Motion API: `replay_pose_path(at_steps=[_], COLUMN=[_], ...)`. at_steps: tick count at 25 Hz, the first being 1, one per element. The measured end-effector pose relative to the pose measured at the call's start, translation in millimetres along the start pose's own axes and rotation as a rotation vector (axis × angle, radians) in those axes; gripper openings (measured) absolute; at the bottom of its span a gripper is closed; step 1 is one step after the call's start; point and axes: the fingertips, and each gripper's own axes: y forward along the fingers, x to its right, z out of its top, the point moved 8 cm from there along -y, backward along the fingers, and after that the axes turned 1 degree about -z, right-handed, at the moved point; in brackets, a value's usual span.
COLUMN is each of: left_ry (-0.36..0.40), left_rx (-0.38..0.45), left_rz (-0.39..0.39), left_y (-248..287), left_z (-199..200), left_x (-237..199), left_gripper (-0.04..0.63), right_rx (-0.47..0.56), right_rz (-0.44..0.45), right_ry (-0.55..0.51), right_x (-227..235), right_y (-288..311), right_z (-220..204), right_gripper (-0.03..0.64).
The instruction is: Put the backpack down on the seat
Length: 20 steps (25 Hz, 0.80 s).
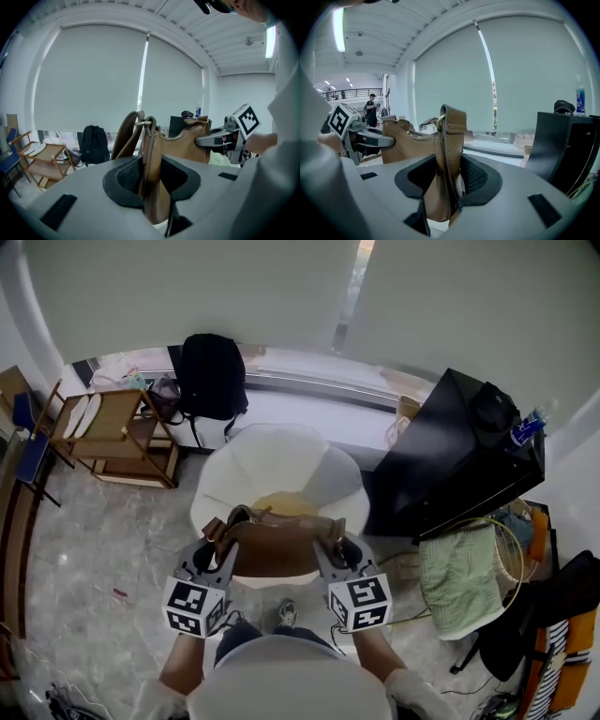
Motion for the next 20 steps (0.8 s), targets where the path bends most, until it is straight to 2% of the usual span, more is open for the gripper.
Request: replay_pose_path(at_steps=[5,10,20], left_ry=[-0.008,-0.011,0.028], left_rx=[0.003,-0.016,-0.024], left_rz=[0.031,0.015,-0.104], left_y=[19,30,58], left_z=[4,7,27], left_x=[4,-11,-96], left_gripper=[0.109,0.109,0.109], right_rx=[-0.002,-0.011,-0.016], right_rz=[0.025,0.024,-0.086], right_ry=[0.001,0.014,0.060], right_x=[23,23,-4], right_y=[15,31,92], right_z=[1,4,29], right_gripper=[0.176,0.176,0.176])
